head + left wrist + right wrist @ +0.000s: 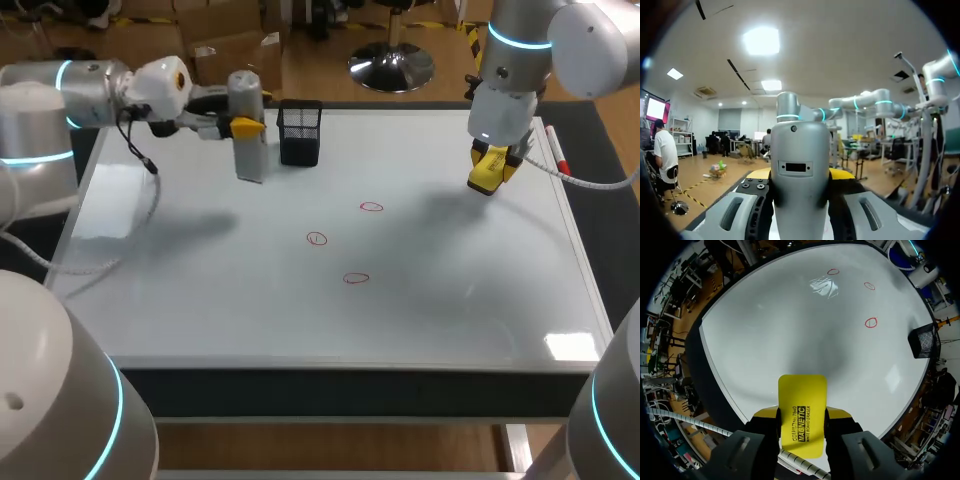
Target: Pick up the inspection probe, press it on each red-marked spot on the whiteboard one by one, put down the probe, pick up the eraser, and wipe off all the red marks.
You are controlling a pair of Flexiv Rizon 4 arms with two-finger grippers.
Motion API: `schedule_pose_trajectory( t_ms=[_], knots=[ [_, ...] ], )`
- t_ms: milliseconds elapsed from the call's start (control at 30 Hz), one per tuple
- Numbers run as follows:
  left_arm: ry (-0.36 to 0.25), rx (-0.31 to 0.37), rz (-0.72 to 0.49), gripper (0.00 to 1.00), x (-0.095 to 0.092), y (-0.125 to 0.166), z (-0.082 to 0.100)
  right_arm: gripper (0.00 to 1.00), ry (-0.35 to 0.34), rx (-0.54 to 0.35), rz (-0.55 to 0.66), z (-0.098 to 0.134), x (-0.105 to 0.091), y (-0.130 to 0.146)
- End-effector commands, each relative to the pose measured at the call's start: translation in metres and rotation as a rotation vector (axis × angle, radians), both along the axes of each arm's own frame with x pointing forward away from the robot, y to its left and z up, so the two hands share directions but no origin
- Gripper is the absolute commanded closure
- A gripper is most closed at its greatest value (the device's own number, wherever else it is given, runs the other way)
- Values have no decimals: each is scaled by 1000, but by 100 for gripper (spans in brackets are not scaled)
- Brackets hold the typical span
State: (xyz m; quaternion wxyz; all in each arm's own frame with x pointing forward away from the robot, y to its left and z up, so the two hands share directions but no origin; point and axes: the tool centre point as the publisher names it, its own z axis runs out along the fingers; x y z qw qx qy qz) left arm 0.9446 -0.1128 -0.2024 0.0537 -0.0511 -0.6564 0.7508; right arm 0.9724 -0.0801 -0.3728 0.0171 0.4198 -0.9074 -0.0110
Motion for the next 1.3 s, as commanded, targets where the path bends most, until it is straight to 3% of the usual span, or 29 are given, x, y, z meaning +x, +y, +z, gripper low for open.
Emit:
schedule_pose_trajectory(
  t_ms=[33,767,1300],
  knots=[
    [9,9,91,100,-19,-19,-1,100,0,-2,2,1,0,-1],
    [31,-3,122,100,-68,-79,-39,100,0,-2,2,1,0,-1],
    [17,5,117,100,-69,-102,-55,100,0,-2,2,1,0,-1]
  ],
)
